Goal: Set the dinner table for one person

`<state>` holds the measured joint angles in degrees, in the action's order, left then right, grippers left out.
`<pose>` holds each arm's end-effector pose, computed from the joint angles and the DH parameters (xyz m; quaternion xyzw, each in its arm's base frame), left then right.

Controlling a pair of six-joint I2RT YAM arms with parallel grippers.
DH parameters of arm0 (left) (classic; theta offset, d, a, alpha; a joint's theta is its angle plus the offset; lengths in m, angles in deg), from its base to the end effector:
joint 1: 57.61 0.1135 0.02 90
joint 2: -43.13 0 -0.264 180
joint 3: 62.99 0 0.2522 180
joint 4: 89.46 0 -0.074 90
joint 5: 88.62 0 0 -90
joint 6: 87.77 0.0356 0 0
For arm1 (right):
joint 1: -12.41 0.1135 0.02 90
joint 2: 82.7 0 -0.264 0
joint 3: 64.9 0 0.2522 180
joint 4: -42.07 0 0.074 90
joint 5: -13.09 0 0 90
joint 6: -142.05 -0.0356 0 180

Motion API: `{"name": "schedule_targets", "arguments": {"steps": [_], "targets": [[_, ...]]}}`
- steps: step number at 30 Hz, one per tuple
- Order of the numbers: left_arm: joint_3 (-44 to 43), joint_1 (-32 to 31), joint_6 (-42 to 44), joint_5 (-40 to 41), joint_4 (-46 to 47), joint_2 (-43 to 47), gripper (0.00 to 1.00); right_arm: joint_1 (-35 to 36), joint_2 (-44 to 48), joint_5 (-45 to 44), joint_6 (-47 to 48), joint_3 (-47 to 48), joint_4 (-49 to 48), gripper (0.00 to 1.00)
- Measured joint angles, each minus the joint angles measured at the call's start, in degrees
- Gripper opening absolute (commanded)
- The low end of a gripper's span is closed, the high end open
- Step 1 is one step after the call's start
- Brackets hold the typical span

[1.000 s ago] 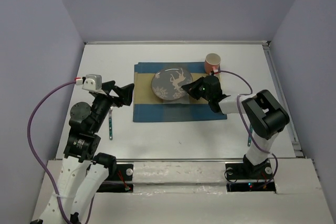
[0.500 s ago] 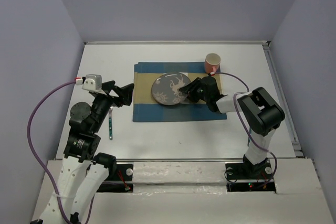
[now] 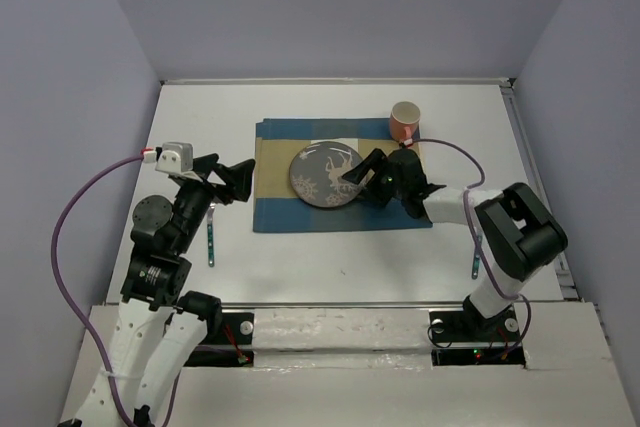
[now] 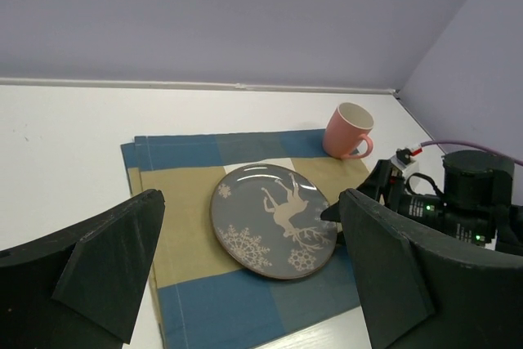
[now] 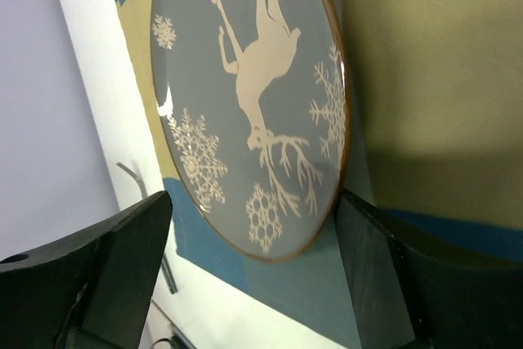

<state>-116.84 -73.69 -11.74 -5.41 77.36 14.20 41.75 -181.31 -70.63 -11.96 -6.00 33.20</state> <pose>0.1187 -0.0386 0.3697 0.0575 0.6290 -0.2368 0.7382 0.3010 0.1736 0.1573 0.2329 0.8370 0.3913 0.3035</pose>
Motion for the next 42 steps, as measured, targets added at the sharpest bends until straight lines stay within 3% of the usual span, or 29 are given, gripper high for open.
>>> {"name": "schedule_targets", "arguments": {"steps": [5, 7, 15, 18, 22, 25, 28, 42], "targets": [[0.00, 0.00, 0.00, -0.04, -0.04, 1.18, 0.99, 0.00, 7.76, -1.68, 3.37, -4.61, 5.40, 0.81], [0.00, 0.00, 0.00, -0.26, 0.02, 1.88, 0.99, 0.00, 10.49, -2.32, 4.76, -5.77, 7.63, 0.75], [0.00, -3.15, -0.04, -1.14, -0.02, 5.44, 0.99, -0.96, 29.57, -12.83, 11.82, -6.84, 30.88, 0.61], [-0.02, -5.14, 0.02, -1.14, 0.07, 8.35, 0.99, -6.19, 37.57, -16.59, 13.11, -6.86, 41.05, 0.57], [-0.13, -7.80, 0.46, -0.15, 0.00, 11.08, 0.99, -21.33, 42.60, -17.29, 14.97, -7.67, 51.63, 0.62], [-0.22, -10.36, 1.11, 1.75, -0.17, 12.70, 0.99, -29.57, 43.04, -17.40, 16.90, -7.69, 57.13, 0.63], [-0.39, -12.04, 1.51, 3.56, -0.57, 13.44, 0.99, -33.53, 40.76, -17.42, 17.03, -7.54, 61.33, 0.62], [-0.87, -17.00, 2.58, 9.31, -1.95, 15.67, 0.99, -38.86, 27.08, -26.91, 16.76, -1.86, 71.49, 0.61]]}}
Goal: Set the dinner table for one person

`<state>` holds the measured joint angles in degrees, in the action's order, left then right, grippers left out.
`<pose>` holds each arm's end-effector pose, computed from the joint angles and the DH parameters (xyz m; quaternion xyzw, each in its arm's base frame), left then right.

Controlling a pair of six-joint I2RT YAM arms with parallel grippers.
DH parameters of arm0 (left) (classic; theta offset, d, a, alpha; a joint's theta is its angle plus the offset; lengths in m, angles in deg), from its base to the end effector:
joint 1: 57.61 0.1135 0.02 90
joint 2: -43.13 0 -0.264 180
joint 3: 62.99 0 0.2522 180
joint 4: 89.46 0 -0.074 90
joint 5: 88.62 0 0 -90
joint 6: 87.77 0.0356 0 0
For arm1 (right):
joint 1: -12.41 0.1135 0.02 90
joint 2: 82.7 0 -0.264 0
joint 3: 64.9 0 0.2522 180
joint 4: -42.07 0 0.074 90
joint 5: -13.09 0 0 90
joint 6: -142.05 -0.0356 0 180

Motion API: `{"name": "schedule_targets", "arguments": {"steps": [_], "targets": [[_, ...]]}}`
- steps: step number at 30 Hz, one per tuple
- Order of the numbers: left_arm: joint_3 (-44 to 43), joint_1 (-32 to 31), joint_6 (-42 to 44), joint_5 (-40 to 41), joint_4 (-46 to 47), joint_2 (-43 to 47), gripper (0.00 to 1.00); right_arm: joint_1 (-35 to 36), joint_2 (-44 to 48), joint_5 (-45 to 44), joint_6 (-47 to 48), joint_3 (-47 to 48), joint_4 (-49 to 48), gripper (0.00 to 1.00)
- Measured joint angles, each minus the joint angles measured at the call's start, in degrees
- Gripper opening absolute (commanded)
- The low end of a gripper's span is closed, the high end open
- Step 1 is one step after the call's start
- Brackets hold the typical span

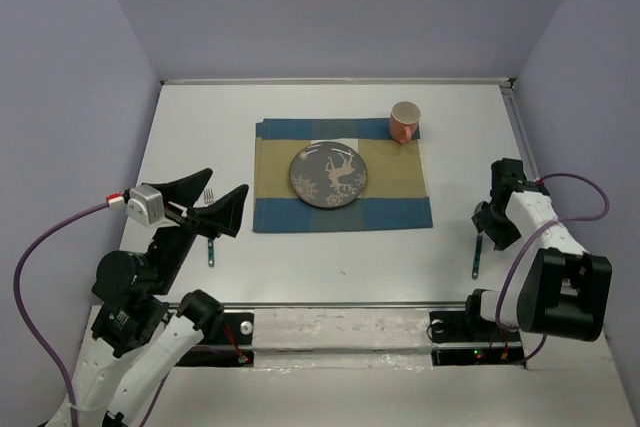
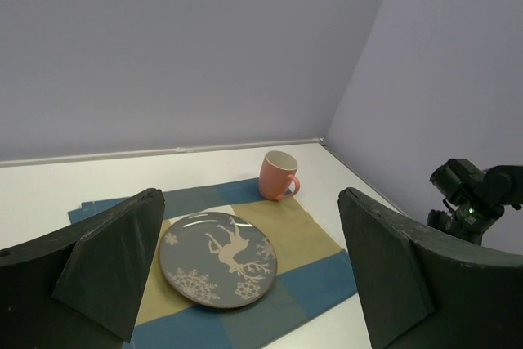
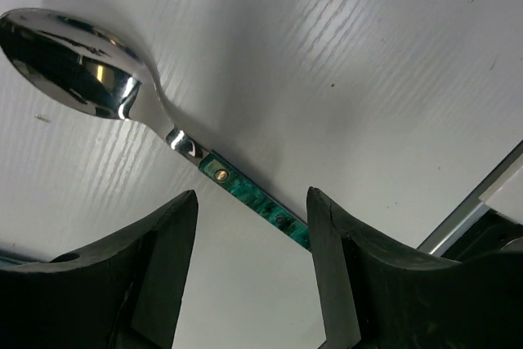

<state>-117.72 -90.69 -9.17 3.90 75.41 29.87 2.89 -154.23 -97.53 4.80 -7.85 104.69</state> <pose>0.0429 -0.0261 0.3897 0.0808 0.5214 -0.3108 0.7906 0.1996 -0.0462 0.1962 0.4824 0.8505 -0.1326 0.1621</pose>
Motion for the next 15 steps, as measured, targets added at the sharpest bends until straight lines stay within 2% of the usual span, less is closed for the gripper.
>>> {"name": "schedule_targets", "arguments": {"steps": [5, 11, 12, 15], "targets": [[-0.04, -0.37, 0.22, 0.66, -0.17, 0.00, 0.99, -0.63, -5.49, 0.13, 3.37, 1.64, -0.55, 0.55], [-0.04, -0.59, 0.39, 0.79, -0.24, 0.00, 0.99, -0.63, -7.76, 3.13, 6.56, 1.60, -2.08, 0.54], [-0.04, -0.59, 0.42, 0.79, -0.22, 0.00, 0.99, -0.63, -8.13, 3.56, 6.86, 1.60, -2.43, 0.52], [-0.04, -0.59, 0.44, 0.79, -0.24, 0.00, 0.99, -0.63, -10.78, 5.20, 7.67, 1.62, -3.58, 0.34]]}}
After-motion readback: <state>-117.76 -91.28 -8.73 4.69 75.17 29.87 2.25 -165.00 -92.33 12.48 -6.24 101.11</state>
